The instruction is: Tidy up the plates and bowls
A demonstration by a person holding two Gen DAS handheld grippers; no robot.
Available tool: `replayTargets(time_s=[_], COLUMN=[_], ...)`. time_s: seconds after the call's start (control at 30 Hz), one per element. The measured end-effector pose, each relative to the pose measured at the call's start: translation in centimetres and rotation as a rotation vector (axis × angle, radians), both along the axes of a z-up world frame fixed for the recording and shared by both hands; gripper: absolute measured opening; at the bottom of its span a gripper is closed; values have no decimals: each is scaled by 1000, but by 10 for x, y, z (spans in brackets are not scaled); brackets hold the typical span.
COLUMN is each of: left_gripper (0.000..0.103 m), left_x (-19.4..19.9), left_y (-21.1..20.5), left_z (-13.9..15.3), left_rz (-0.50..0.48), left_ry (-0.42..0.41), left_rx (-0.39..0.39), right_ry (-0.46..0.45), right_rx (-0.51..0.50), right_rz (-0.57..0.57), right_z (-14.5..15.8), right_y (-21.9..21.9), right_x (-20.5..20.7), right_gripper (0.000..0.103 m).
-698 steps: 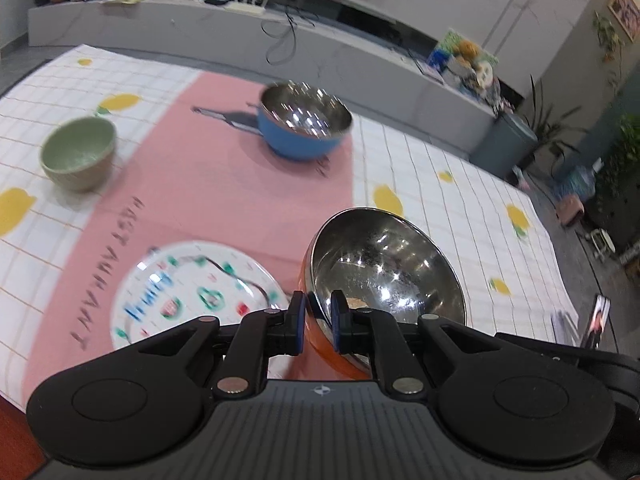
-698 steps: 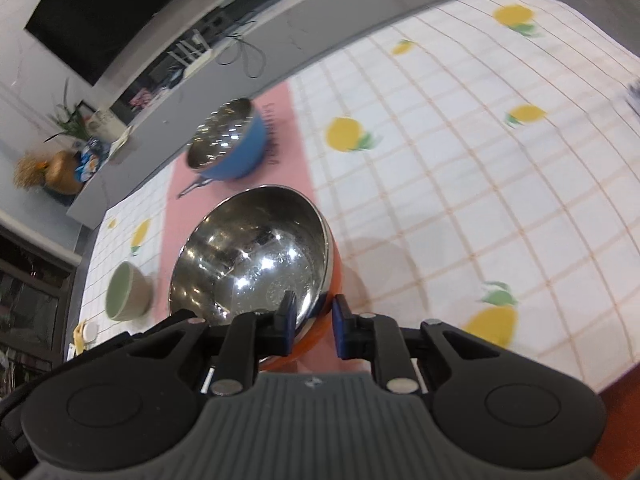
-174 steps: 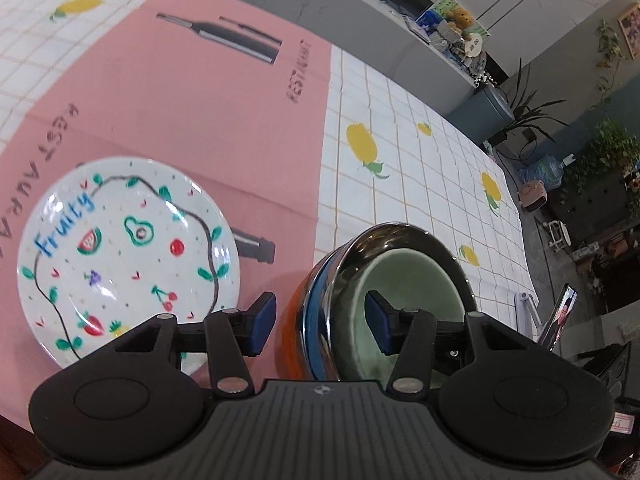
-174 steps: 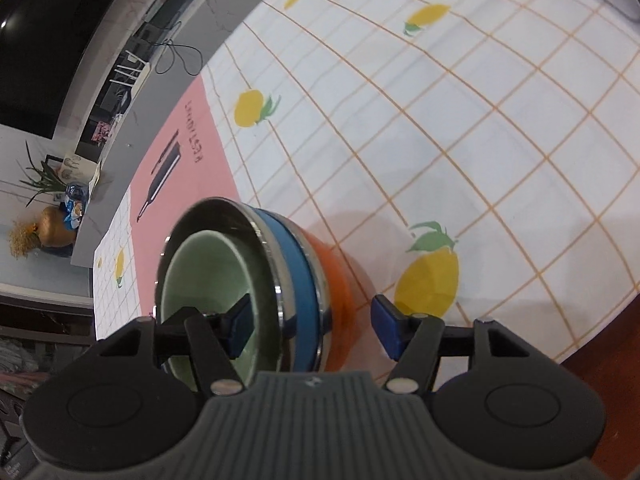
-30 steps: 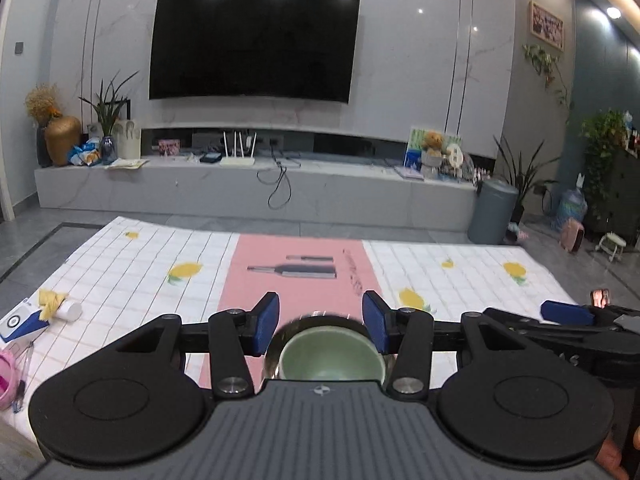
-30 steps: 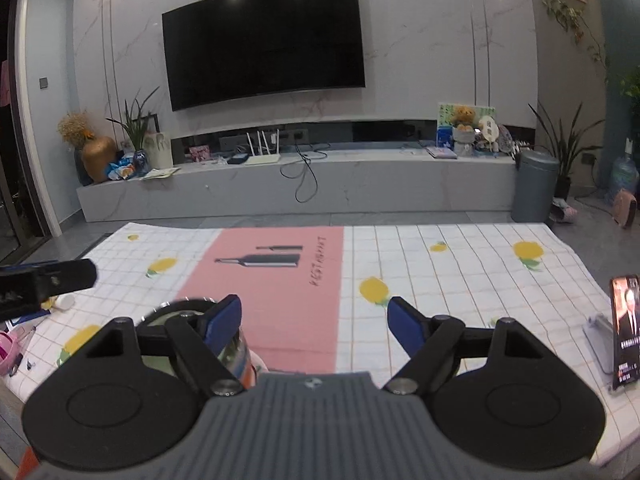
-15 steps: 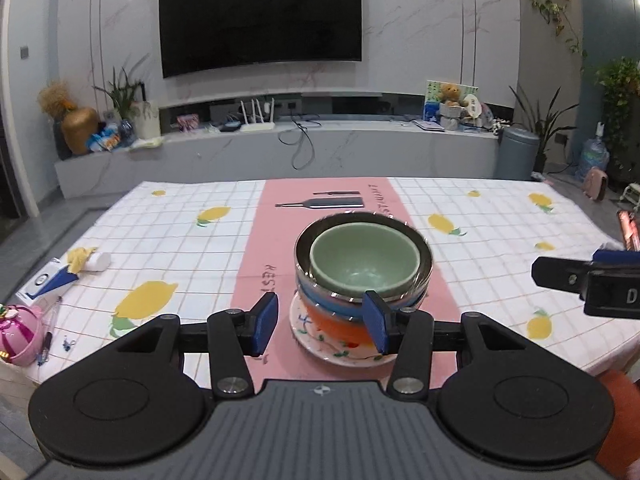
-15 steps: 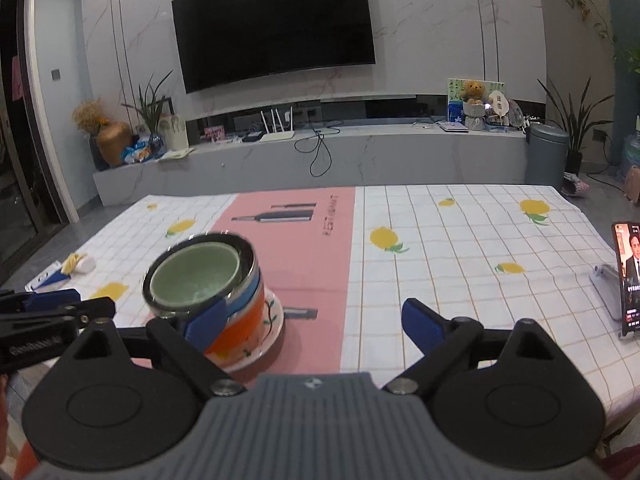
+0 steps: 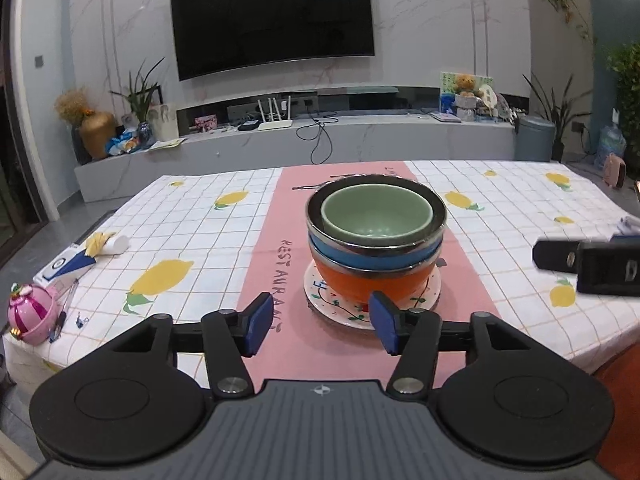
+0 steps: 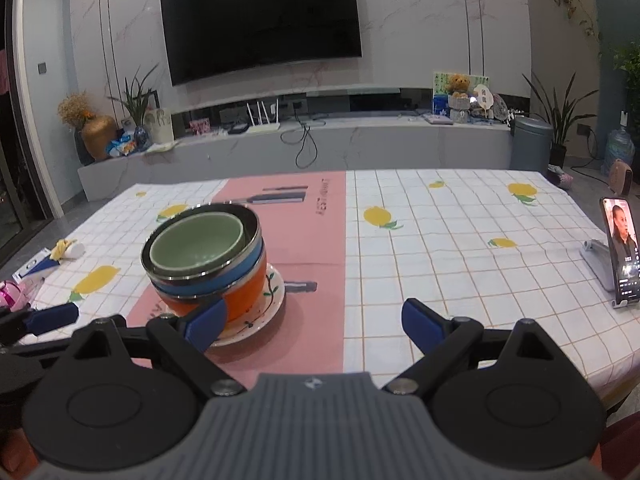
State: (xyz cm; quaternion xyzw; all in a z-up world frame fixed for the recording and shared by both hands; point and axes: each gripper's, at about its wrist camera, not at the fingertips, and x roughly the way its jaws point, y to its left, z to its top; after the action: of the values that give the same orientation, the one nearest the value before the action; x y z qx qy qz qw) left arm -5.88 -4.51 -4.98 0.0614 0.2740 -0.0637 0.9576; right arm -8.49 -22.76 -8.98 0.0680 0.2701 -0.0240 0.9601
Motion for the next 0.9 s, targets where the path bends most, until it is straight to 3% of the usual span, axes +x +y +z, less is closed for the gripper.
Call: replayTargets(time_s=[0.17, 0.37, 0.9], left_gripper=[74, 74, 74], left_x=[2, 5, 6], left_y=[1, 0, -1], left_z=[0, -2, -1], left_rz=[3, -4, -1], left_ry=[2, 43, 46], left_rx=[-6, -15, -11], right_ry=[24, -6, -17], right_rx=[-13, -45, -41], right_rz=[26, 49, 68], right_z=[-4, -1, -2], right_y=[9, 16, 17], right_x=[2, -3, -5], right_gripper=[93, 93, 93])
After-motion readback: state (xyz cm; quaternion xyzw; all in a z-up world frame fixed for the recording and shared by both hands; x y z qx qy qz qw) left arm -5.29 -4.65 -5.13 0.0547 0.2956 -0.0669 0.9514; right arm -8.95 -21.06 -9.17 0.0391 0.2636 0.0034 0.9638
